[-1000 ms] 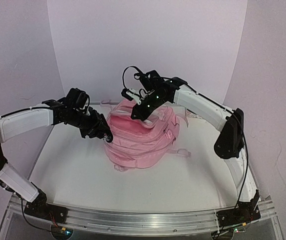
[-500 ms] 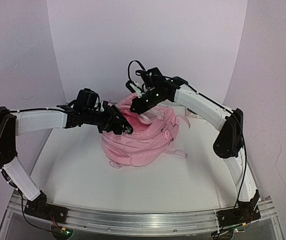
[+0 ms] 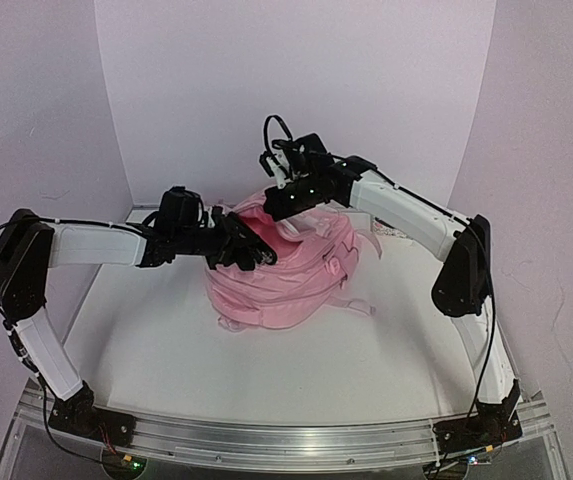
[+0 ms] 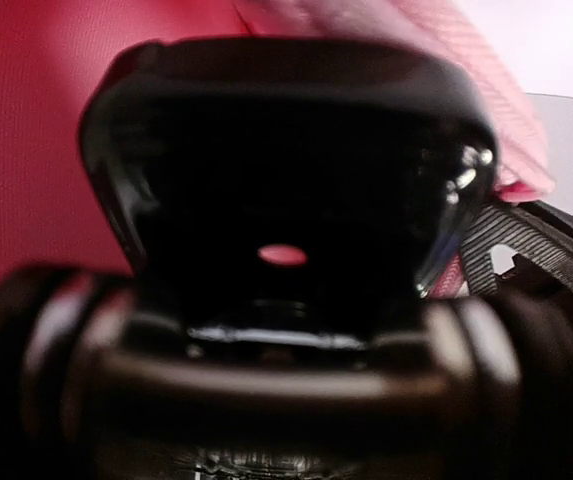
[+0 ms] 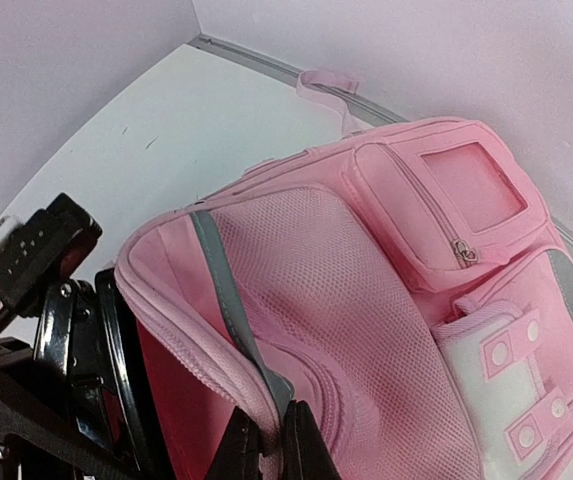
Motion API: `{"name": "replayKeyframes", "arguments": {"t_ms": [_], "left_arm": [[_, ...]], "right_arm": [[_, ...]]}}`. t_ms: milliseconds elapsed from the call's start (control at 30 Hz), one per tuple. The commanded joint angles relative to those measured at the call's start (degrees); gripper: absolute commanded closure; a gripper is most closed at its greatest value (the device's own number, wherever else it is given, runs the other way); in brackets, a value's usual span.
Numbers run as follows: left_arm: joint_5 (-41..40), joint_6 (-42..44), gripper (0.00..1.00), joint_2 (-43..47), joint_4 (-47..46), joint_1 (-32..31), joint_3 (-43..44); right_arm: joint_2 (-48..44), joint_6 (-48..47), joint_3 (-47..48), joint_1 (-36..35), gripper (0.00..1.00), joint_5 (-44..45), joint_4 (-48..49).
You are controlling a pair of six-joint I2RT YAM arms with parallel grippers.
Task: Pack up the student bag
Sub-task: Place the stationery in the student bag.
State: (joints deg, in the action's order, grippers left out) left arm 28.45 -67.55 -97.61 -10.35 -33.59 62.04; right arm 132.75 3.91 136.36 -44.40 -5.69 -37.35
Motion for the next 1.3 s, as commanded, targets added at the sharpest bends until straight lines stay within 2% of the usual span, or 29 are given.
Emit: {"name": "replayKeyframes", "arguments": {"t_ms": [0, 133, 333, 533, 800, 967, 1100, 1267], "left_arm": [[2.5, -2.9, 1.00, 0.1, -9.3, -2.3, -2.5], [2.1, -3.3, 1.00, 0.3, -9.5, -2.4, -3.4], [3.5, -1.3, 1.00, -3.4, -8.3, -2.4, 1.8], [1.2, -0.8, 1.00, -5.9, -10.5, 0.1, 6.0], [-3.5, -2.6, 0.98, -7.9, -13.0, 1.8, 8.1], [-7.4, -4.9, 0.94, -9.4, -17.1, 2.0, 8.5], [-7.9, -5.0, 0.88, -12.3, -16.7, 2.0, 13.0], [-12.8, -10.1, 0.87, -13.7, -25.0, 1.9, 10.6]], "right_arm": [[-7.7, 2.4, 1.6, 0.1, 1.00, 4.9, 15.5], [-9.6, 2.6, -0.4, 0.1, 1.00, 2.8, 17.2], [-12.5, 4.0, -4.9, 0.1, 1.00, -6.0, 19.3], [-15.8, 5.9, -9.7, 0.0, 1.00, -9.3, 19.3], [-17.3, 6.8, -12.0, -0.2, 1.00, -12.0, 19.2], [-16.9, 8.0, -11.8, -0.3, 1.00, -12.9, 19.2], [-16.3, 9.0, -11.7, -0.3, 1.00, -13.6, 19.1], [-16.0, 9.5, -11.5, -0.3, 1.00, -13.6, 19.0]]}}
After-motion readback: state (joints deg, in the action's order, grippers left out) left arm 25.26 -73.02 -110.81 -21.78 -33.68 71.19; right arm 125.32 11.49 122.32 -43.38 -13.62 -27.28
